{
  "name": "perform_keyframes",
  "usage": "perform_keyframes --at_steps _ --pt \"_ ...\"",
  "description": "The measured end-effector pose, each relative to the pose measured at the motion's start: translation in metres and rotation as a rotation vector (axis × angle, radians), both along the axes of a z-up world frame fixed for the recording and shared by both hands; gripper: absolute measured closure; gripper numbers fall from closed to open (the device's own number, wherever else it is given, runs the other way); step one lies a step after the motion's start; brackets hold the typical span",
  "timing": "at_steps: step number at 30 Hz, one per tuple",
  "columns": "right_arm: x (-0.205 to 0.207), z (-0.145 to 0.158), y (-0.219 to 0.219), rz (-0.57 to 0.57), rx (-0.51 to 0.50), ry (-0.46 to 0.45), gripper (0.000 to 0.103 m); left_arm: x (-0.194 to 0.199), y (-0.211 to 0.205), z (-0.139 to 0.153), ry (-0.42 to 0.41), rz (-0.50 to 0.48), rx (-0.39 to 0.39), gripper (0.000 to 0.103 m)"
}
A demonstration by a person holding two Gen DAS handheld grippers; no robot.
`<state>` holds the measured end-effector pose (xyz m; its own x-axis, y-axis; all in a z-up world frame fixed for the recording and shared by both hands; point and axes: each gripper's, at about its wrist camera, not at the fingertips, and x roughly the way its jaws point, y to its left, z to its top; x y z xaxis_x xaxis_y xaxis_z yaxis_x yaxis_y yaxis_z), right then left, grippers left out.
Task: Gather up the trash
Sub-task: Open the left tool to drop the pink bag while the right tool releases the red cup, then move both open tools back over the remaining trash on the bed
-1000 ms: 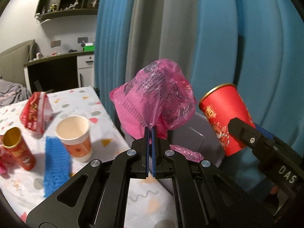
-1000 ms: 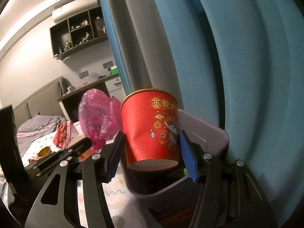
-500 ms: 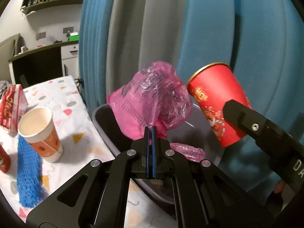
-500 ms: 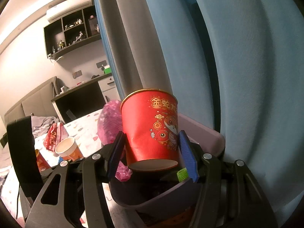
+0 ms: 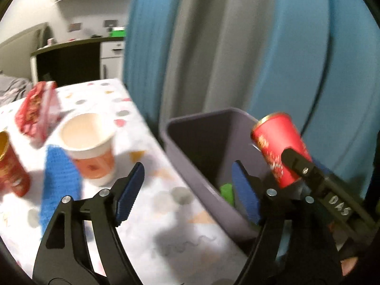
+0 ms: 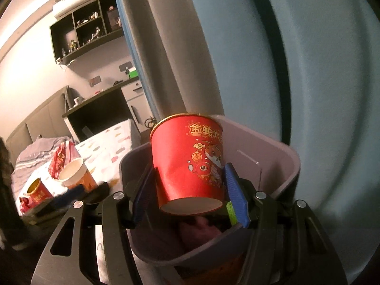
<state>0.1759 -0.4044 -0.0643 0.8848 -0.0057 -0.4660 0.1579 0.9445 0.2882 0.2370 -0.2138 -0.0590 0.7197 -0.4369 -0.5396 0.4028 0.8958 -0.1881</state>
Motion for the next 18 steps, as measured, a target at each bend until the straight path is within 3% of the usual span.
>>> perform_keyframes --at_steps 3,11,18 --pt "0.002 -0.003 0.002 -0.003 -0.021 0.010 0.037 -0.009 0.017 0.005 -0.019 0.049 -0.006 0.023" --pt "-0.024 0.014 0.010 -0.010 -0.060 -0.045 0.036 -0.032 0.049 0.012 -0.073 0.157 0.009 0.021" --pt "-0.054 0.027 0.039 0.064 -0.086 -0.090 0.034 -0.051 0.089 0.013 -0.087 0.270 0.037 0.020"
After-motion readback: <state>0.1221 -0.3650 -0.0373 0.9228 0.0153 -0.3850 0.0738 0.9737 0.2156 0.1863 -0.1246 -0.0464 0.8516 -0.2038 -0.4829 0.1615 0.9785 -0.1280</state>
